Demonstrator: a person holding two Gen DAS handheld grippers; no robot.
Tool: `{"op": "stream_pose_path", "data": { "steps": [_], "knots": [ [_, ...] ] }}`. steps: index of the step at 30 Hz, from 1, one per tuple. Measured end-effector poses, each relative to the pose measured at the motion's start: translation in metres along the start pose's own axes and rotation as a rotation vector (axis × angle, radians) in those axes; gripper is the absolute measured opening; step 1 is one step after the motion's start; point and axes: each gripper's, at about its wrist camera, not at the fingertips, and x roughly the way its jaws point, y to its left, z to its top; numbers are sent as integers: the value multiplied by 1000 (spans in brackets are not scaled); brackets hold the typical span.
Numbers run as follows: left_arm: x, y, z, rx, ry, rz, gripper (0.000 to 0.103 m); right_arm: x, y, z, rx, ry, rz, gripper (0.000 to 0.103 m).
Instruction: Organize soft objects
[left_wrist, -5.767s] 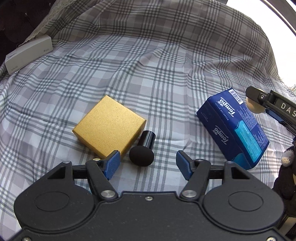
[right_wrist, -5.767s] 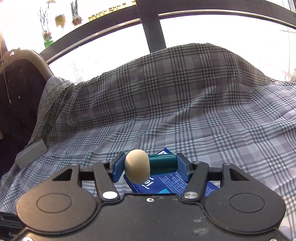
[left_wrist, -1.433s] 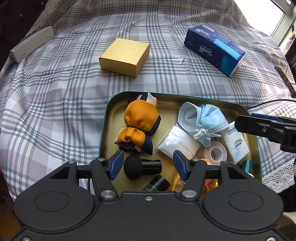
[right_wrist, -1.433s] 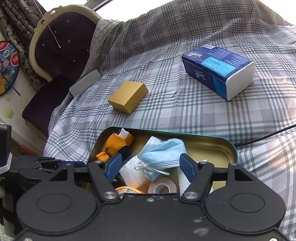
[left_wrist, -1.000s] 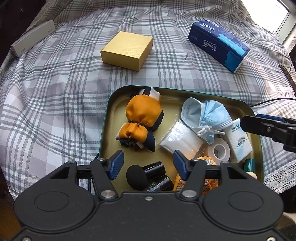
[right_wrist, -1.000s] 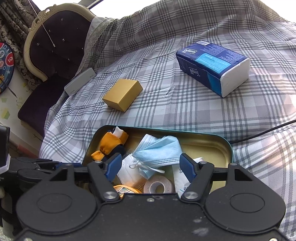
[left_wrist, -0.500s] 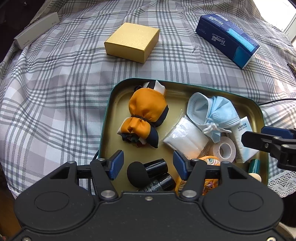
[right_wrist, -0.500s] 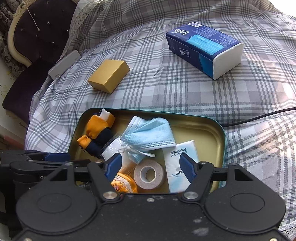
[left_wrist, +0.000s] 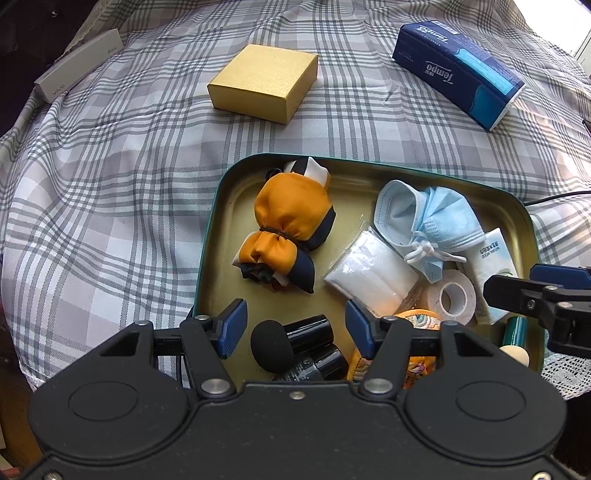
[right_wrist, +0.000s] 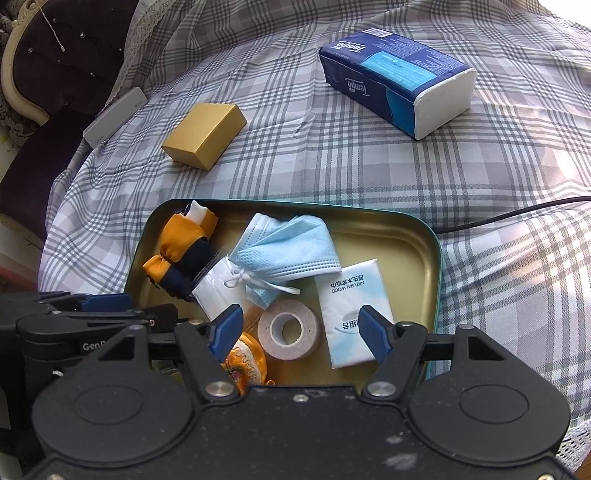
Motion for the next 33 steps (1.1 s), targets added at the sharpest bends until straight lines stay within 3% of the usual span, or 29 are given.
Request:
{"op": "stream_pose_path", "data": {
  "steps": [12, 21, 33],
  "knots": [
    [-5, -8, -1, 1, -25, 21, 56, -2, -1, 0, 24, 17, -26, 69],
    [-13, -10, -5, -24, -58, 38, 57, 3, -1, -3, 31, 46, -92, 71],
    [-18, -11, -7, -63, -95, 101, 58, -2, 9, -8, -8, 15, -189, 76]
  ]
}}
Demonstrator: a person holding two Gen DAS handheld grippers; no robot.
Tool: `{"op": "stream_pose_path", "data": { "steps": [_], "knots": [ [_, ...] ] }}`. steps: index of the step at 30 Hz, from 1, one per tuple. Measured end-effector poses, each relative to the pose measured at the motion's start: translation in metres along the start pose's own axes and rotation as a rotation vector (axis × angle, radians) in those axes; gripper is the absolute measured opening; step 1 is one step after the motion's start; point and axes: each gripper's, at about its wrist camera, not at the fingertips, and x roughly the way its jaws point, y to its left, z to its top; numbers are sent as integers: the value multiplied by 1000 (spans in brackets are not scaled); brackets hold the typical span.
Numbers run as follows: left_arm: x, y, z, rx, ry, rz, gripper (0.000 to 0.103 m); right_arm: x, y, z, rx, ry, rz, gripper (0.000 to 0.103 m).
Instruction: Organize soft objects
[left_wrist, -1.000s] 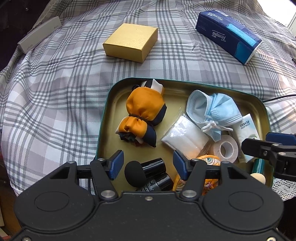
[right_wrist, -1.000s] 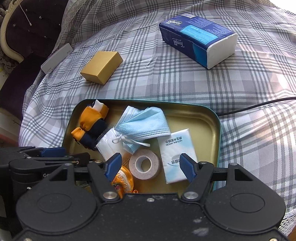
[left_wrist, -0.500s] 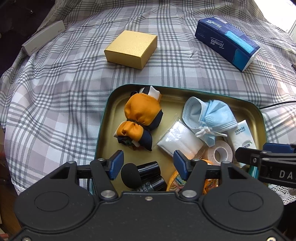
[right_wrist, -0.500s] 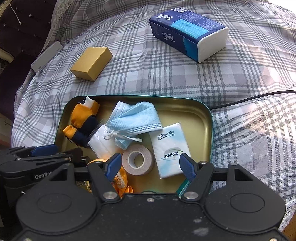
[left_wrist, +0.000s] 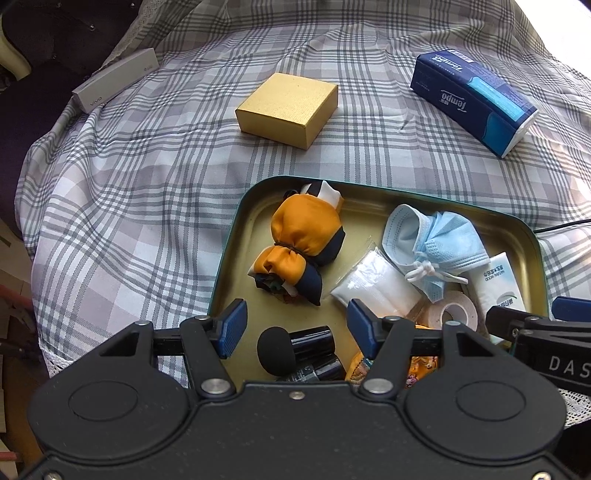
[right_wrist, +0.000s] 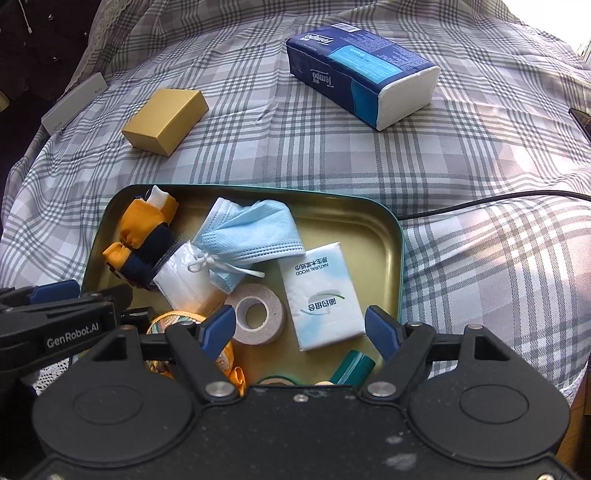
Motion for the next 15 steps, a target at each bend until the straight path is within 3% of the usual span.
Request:
{"op": "stream_pose_path", "data": {
  "steps": [6, 15],
  "knots": [
    [4, -5, 1, 15, 11, 20, 58, 3, 0, 1, 23, -15, -79, 76],
    [8, -6, 2, 14, 33, 10, 57, 5, 4, 3, -10, -8, -87, 76]
  ]
}}
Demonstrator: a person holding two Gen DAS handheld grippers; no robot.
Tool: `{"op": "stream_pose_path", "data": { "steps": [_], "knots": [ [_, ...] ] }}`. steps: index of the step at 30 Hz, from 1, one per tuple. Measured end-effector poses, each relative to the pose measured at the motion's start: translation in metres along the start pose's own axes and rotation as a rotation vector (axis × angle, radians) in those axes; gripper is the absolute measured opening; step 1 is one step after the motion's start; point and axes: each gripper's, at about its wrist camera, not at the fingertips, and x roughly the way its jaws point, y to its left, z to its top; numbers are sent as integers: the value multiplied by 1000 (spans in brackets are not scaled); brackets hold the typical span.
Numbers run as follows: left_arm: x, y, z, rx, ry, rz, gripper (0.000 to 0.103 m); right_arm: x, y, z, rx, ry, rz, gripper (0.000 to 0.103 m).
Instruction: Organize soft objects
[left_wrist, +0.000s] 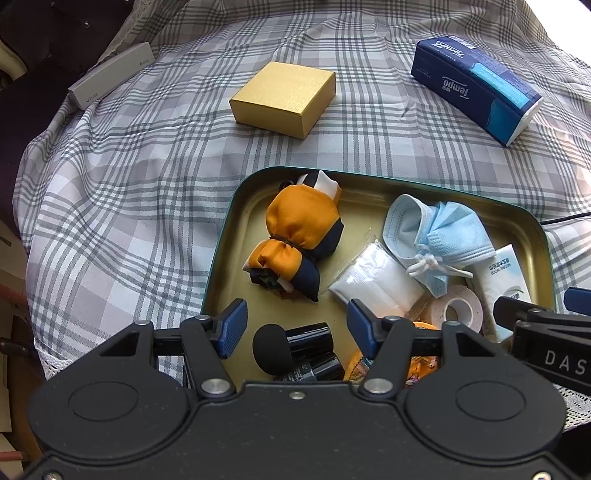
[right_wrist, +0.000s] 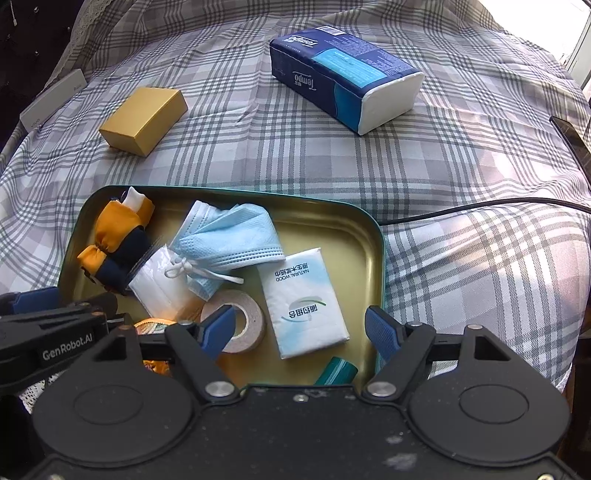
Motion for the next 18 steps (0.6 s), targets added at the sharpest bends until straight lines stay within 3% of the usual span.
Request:
{"op": "stream_pose_path", "data": {
  "steps": [18],
  "knots": [
    [10, -2, 0, 6, 39, 1, 57, 8, 1, 3, -6, 28, 18, 76]
  ]
}}
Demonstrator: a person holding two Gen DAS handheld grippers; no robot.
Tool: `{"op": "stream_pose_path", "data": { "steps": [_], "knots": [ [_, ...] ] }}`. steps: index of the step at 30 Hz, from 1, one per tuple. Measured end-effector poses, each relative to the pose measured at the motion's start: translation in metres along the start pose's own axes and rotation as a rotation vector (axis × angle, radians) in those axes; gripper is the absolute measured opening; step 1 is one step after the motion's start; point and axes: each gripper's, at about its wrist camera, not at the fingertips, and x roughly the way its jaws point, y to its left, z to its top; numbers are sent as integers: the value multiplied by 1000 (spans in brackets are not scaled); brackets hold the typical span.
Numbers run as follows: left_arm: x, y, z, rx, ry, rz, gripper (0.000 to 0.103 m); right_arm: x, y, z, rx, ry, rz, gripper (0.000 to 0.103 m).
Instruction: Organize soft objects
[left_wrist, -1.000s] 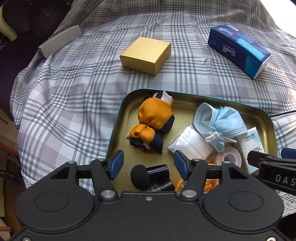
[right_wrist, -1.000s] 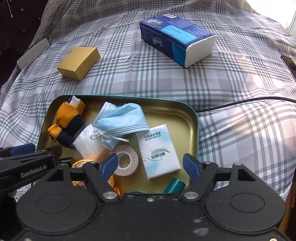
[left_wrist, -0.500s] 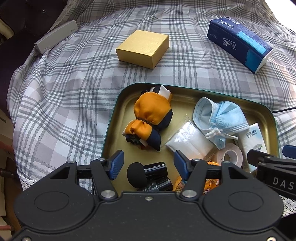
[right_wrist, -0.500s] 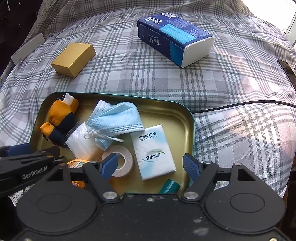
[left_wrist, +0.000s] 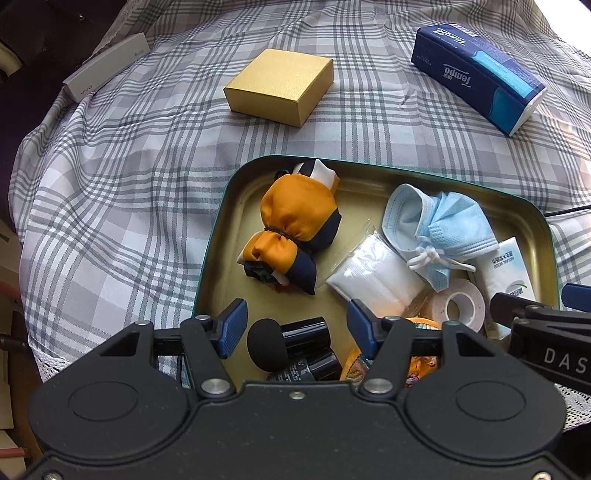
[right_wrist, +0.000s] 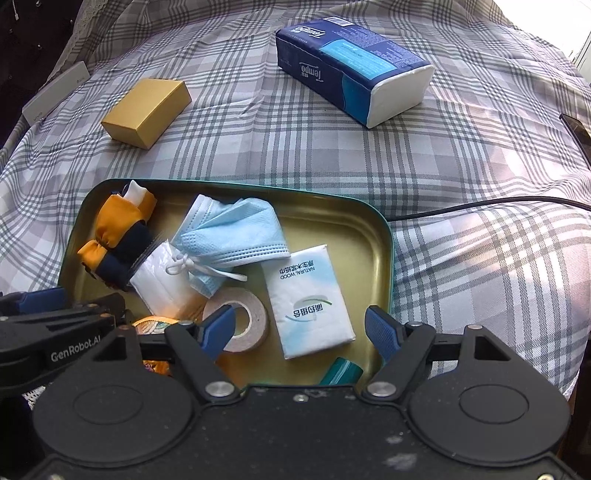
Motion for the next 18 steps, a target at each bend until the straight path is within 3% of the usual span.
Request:
{"op": "stream_pose_path", "data": {
  "steps": [18],
  "knots": [
    [7, 1, 1, 2, 24, 0, 58, 5, -1, 5, 9, 15, 9, 76]
  ]
}}
